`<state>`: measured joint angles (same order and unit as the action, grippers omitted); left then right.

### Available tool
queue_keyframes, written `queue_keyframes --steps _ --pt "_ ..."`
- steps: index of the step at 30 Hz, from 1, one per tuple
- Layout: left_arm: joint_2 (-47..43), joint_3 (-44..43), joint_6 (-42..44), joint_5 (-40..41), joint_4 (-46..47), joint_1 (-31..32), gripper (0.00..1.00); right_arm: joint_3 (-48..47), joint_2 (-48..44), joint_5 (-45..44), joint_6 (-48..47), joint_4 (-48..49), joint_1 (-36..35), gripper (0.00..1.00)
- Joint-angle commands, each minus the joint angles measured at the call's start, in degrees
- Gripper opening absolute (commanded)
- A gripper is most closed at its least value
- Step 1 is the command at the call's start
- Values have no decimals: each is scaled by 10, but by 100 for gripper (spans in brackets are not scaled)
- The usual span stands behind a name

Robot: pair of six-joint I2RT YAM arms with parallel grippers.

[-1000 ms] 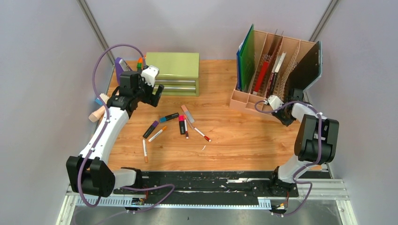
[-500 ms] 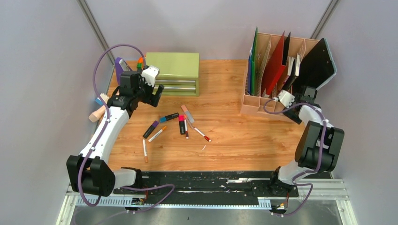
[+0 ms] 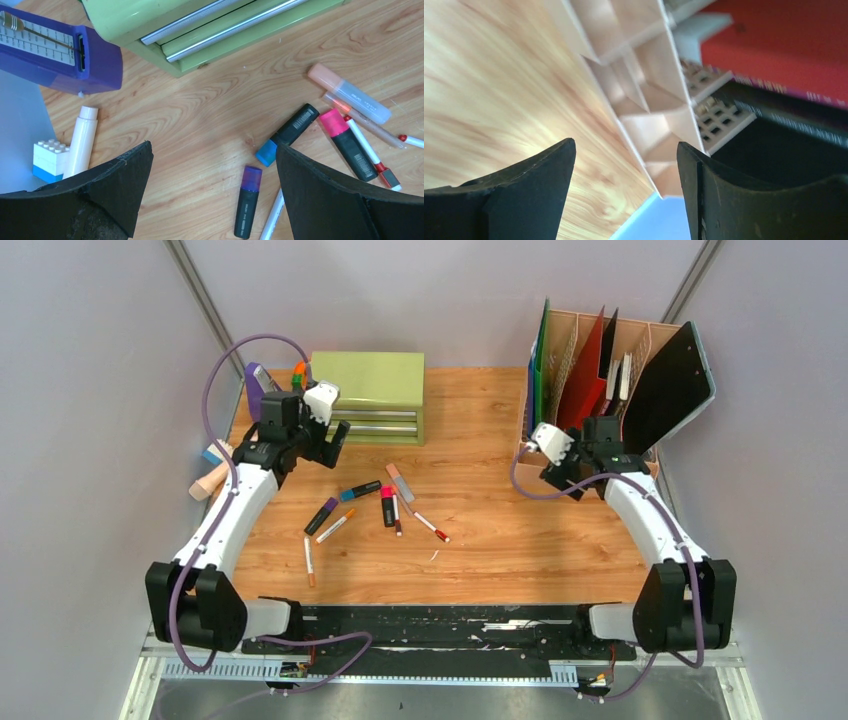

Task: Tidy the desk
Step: Move the storage box to the corner of the board, then move the storage box to the center of the board.

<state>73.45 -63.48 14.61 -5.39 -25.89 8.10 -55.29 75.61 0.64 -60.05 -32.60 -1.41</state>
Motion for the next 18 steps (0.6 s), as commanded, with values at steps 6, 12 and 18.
queue_keyframes --steps 6,12,18 --pt "34 -47 -60 30 41 -36 100 -137 24 177 222 -60 -169 87" --pt "83 -95 -128 -31 70 -114 100 -259 151 180 302 25 -252 92" --pt "131 -135 -162 -51 105 -126 100 -445 314 159 403 46 -269 93"
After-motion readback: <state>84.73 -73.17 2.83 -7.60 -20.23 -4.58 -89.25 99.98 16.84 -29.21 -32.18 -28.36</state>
